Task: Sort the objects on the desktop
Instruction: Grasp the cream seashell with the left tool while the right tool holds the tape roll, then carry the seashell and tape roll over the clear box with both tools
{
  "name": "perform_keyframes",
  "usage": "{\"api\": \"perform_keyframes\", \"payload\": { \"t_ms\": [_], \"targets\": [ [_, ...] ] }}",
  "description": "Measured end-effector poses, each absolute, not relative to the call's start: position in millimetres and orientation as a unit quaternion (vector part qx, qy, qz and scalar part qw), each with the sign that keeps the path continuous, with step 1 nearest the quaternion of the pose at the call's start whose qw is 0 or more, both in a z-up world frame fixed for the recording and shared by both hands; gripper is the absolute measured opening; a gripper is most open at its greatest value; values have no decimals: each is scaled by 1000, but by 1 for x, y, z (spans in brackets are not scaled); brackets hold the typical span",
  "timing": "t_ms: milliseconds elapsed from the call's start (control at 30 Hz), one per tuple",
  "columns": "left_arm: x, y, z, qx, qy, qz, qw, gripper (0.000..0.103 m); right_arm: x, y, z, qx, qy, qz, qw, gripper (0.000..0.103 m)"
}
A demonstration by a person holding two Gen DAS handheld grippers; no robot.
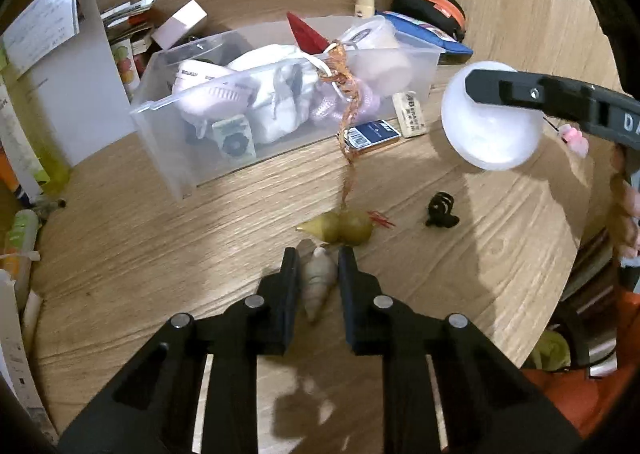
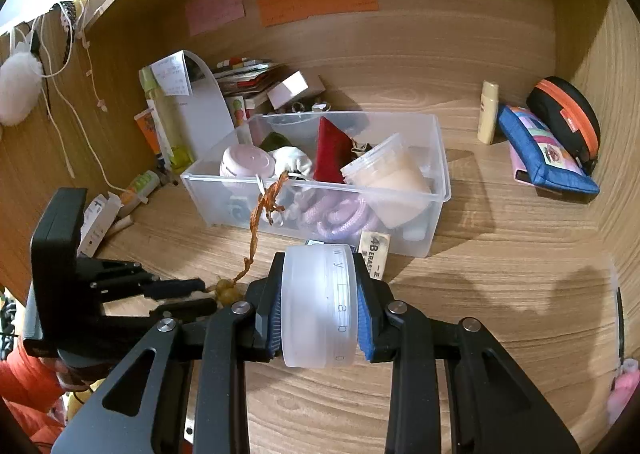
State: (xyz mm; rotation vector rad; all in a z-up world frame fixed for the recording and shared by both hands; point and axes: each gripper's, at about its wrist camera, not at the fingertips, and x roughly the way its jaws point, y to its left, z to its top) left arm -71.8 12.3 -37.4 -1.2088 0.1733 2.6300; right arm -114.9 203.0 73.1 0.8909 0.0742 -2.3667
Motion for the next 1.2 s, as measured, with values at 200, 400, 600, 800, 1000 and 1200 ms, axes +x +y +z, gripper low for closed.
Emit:
{"api": "perform_keyframes", "payload": {
  "t_ms": [200, 400, 600, 800, 1000, 1200],
  "targets": [
    [-65, 0, -30, -403, 37, 907, 113, 19, -119, 206, 81, 326, 20, -895, 304, 27],
    [-69, -13, -7, -375, 14, 921, 106, 19, -125, 208, 91, 317, 9, -898, 305, 27],
    [-77, -23, 19, -343, 3, 933, 106, 19, -132, 207, 106, 301, 10, -903, 306, 27],
    [-89, -30, 37, -317, -2, 942, 106, 19, -144, 200, 120, 287, 4, -906, 311, 27],
    [-110, -32, 44, -311, -10, 944, 105, 19, -158, 189, 128, 281, 7, -905, 319, 27],
    [-137, -33, 53, -309, -17, 944, 111, 19, -178, 177, 128, 287, 9, -901, 326, 27]
  ]
}}
